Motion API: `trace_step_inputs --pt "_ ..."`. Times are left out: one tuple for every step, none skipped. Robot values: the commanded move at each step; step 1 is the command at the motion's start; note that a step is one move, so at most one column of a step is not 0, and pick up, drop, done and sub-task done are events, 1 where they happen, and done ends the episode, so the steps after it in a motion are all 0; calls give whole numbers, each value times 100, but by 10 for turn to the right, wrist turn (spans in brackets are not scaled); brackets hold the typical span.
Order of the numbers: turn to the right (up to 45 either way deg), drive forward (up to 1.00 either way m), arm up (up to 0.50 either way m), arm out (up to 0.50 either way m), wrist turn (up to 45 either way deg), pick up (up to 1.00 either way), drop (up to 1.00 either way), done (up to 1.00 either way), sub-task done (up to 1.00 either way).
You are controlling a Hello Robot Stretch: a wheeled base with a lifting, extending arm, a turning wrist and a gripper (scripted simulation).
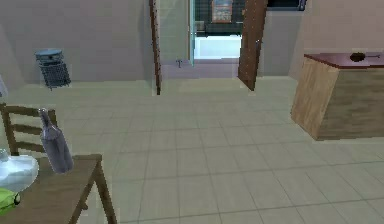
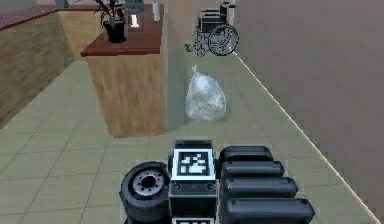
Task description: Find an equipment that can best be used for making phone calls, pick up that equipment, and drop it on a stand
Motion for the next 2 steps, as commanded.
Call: trace_step_inputs --pt "0 100 0 0 0 0 0 0 0" --pt "0 100 0 0 0 0 0 0 0"
